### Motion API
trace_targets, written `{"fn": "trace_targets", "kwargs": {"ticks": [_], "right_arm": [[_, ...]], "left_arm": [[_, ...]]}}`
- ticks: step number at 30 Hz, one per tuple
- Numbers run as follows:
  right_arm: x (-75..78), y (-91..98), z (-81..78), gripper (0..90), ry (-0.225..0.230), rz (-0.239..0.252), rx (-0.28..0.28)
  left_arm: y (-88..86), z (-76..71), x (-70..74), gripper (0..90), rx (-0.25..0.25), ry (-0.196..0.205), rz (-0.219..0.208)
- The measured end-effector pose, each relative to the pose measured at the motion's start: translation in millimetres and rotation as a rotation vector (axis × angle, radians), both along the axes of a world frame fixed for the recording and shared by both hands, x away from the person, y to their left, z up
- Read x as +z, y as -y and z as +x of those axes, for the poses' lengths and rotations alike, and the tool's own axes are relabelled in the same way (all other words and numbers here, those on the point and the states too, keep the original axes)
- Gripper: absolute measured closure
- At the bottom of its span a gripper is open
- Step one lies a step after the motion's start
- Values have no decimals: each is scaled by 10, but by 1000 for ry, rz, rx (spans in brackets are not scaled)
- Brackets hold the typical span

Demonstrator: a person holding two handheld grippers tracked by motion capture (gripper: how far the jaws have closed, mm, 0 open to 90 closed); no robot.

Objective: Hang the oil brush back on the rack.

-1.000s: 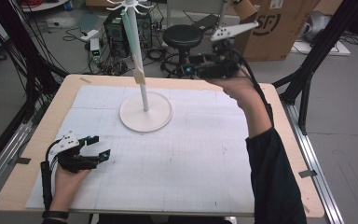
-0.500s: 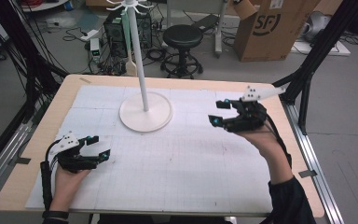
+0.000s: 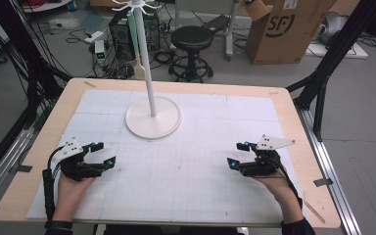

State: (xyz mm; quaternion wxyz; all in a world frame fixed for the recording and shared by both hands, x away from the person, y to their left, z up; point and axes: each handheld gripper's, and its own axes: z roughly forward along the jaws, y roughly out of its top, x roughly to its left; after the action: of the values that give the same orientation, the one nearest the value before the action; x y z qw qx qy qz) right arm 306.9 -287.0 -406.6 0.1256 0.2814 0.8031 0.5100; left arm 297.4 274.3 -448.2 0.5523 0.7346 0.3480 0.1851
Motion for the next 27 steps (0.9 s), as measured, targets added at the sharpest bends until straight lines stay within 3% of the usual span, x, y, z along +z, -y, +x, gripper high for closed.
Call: {"fn": "trace_targets", "kwargs": {"ticks": [4, 7, 18, 27], "right_arm": [[-142, -18, -5, 279, -33, -29, -3], [-181, -11, -7, 278, -37, -20, -5], [-242, 36, 44, 242, -81, -8, -39], [-256, 48, 61, 225, -76, -13, -57]], "left_arm": [[-2, 3, 1, 209, -1, -1, 3], [2, 1, 0, 208, 0, 0, 7], [11, -1, 1, 208, 1, 0, 11], [21, -1, 1, 209, 5, 3, 21]]}}
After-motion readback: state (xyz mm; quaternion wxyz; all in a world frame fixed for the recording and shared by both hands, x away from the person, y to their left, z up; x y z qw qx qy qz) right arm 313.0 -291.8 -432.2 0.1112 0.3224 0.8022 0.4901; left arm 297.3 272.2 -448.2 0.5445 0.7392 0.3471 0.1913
